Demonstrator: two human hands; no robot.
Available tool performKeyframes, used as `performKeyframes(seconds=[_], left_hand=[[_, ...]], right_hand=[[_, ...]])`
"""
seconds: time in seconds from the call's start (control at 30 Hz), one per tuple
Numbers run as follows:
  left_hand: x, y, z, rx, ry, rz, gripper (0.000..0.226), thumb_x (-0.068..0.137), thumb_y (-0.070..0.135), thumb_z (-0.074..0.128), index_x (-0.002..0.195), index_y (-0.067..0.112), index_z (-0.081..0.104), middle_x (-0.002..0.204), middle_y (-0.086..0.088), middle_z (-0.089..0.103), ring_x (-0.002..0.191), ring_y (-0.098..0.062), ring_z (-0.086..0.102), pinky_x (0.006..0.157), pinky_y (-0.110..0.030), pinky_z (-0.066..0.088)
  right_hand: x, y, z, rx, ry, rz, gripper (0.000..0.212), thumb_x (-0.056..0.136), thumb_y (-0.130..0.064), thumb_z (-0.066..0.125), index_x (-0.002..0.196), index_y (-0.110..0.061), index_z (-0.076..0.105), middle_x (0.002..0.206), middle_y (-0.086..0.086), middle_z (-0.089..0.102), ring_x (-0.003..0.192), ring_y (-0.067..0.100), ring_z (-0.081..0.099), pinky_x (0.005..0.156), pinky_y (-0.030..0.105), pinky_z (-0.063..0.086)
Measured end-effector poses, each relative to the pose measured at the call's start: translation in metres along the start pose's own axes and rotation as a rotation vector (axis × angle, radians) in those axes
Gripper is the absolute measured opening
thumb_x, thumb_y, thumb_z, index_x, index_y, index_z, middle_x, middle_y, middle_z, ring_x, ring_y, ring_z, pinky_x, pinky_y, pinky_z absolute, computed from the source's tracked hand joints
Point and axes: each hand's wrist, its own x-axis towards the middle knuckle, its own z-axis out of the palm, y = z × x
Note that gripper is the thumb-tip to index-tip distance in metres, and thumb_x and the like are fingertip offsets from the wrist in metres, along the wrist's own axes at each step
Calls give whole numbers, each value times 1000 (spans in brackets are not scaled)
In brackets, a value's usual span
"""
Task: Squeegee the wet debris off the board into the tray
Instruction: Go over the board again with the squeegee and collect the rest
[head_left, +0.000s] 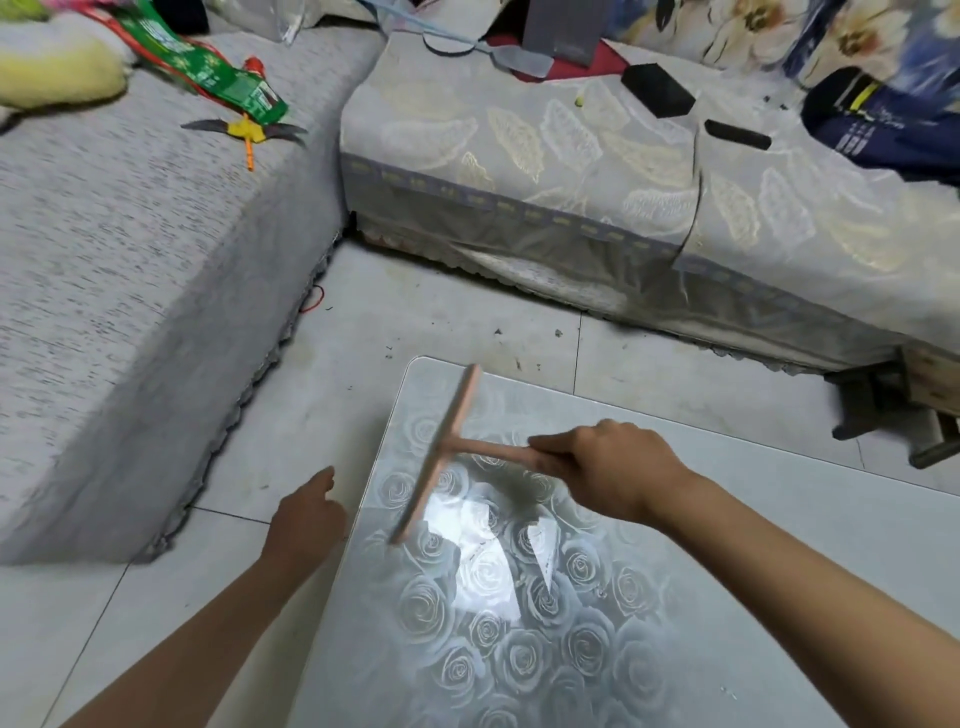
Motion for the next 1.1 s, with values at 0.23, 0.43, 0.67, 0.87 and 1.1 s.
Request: performKeyframes(seconds=[0.23,0.43,0.67,0.87,1.1], left_hand=[[5,28,6,-12,-112,-26,51,95,7,40,146,11,36,144,-9,48,126,-31,49,104,-41,41],[-1,27,13,117,-133,43,55,94,12,39,148,19,31,140,-11,50,124,-30,49,100,-31,41],[-22,28,24,556,-34,310,59,95,14,39,149,8,16,159,-7,6,143,-21,20,109,-29,28],[-45,34,46,751,21,595,68,60,-1,77,124,-13,55,134,-31,49,121,-42,54,90,-50,51],[-46,23,58,868,-86,559,70,84,13,57,146,-1,31,156,-19,19,145,-32,22,111,-47,29]], right_hand=[[28,-38,-14,-32,55,-94,34,99,-51,32,125,-42,53,108,4,64,98,30,59,65,31,33],[6,3,14,35,4,32,37,98,-55,30,133,-50,42,119,1,64,105,29,59,74,33,45],[-70,45,16,-76,61,161,33,98,-54,25,122,-42,44,89,-3,66,84,25,62,58,33,38],[-10,19,13,20,-10,82,34,101,-44,30,134,-44,39,112,8,64,99,33,59,70,35,42],[-117,56,56,149,-46,293,38,101,-43,24,138,-51,24,92,2,66,83,27,63,68,37,52]])
